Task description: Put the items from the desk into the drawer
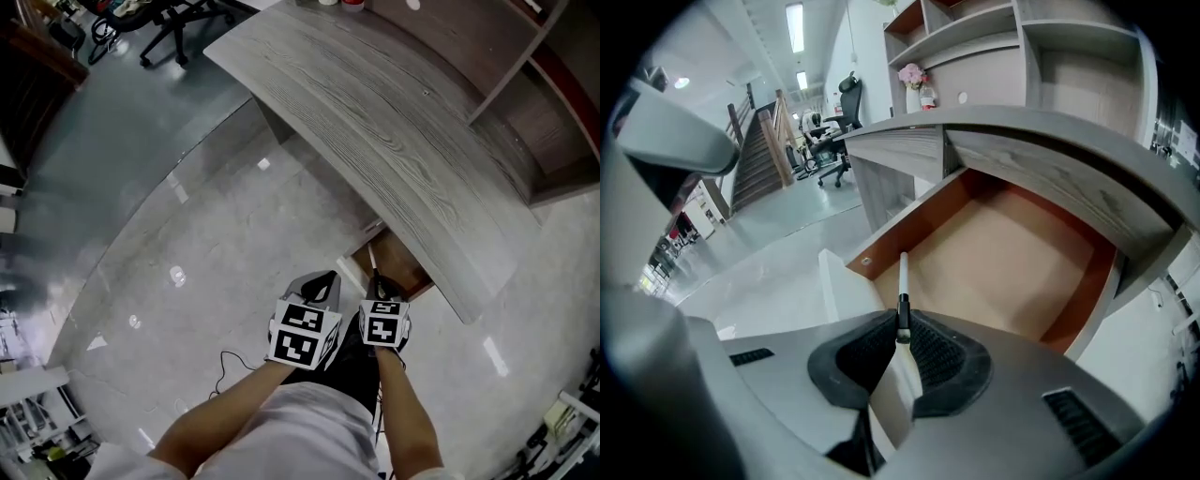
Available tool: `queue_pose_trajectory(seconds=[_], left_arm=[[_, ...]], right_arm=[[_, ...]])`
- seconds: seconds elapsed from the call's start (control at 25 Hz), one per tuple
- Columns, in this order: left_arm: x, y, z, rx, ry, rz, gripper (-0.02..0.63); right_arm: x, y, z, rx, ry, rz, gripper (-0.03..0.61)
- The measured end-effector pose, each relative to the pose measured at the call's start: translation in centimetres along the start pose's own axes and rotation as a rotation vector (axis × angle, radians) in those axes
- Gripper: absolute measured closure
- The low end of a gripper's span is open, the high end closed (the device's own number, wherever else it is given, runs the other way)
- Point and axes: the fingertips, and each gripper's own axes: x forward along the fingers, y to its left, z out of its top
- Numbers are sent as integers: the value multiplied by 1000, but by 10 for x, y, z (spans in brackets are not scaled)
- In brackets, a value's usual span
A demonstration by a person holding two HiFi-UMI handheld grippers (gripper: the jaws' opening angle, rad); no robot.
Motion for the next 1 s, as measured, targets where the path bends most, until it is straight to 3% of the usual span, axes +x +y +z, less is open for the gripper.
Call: queue_pose_trajectory(seconds=[0.56,1.0], left_arm=[[-2,-2,-5,9,8,-3,611],[-15,-26,18,52,-45,-54,611]], right_arm=[[2,-5,-4,-8,21,4,539],[-73,8,32,43,-127,22,548]])
